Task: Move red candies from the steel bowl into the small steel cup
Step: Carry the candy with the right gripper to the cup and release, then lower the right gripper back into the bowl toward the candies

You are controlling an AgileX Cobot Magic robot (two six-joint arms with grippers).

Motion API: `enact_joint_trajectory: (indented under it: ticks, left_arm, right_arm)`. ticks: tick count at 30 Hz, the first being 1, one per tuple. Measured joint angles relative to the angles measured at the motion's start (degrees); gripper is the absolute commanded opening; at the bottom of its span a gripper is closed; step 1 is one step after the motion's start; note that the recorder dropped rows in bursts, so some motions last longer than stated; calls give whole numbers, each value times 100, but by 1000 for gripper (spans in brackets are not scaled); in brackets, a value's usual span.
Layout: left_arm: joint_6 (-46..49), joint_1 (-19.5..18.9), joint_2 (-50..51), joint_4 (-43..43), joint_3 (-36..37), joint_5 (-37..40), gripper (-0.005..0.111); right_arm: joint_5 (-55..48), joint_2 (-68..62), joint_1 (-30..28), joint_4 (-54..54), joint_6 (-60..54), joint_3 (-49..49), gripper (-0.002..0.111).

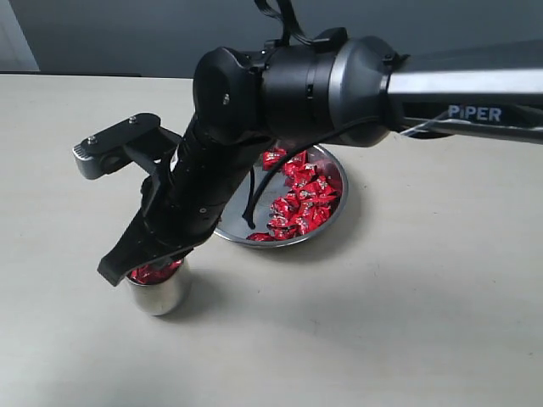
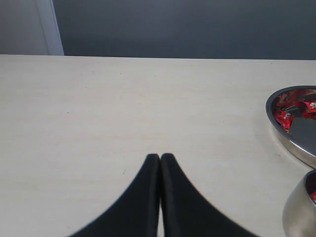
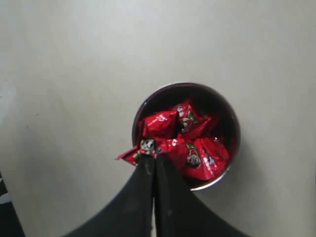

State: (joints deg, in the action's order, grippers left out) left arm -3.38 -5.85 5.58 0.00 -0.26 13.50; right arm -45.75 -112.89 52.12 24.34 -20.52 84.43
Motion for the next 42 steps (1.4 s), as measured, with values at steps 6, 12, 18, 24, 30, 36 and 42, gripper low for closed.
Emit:
enact_joint_trajectory:
  ticks: [6, 12, 18, 24, 30, 36, 42]
  left_arm:
    - [0, 0, 0, 0, 0, 0, 0]
    - [0, 0, 0, 0, 0, 0, 0]
    - [0, 0, 0, 0, 0, 0, 0]
    - [0, 0, 0, 0, 0, 0, 0]
    - [0, 0, 0, 0, 0, 0, 0]
    - [0, 0, 0, 0, 0, 0, 0]
    - [0, 0, 0, 0, 0, 0, 0]
  right_arm:
    - [8, 0, 0, 12, -14, 0, 3]
    - [-12, 0, 0, 0, -29, 0, 27]
    - [-12, 0, 0, -11, -29, 0, 27]
    - [250, 0, 0, -988, 464, 0, 27]
    - [635, 0, -301, -2796, 2082, 0, 27]
    - [595, -208, -1096, -3068, 2423, 0, 27]
    - [601, -530, -1640, -2947, 2350, 0, 27]
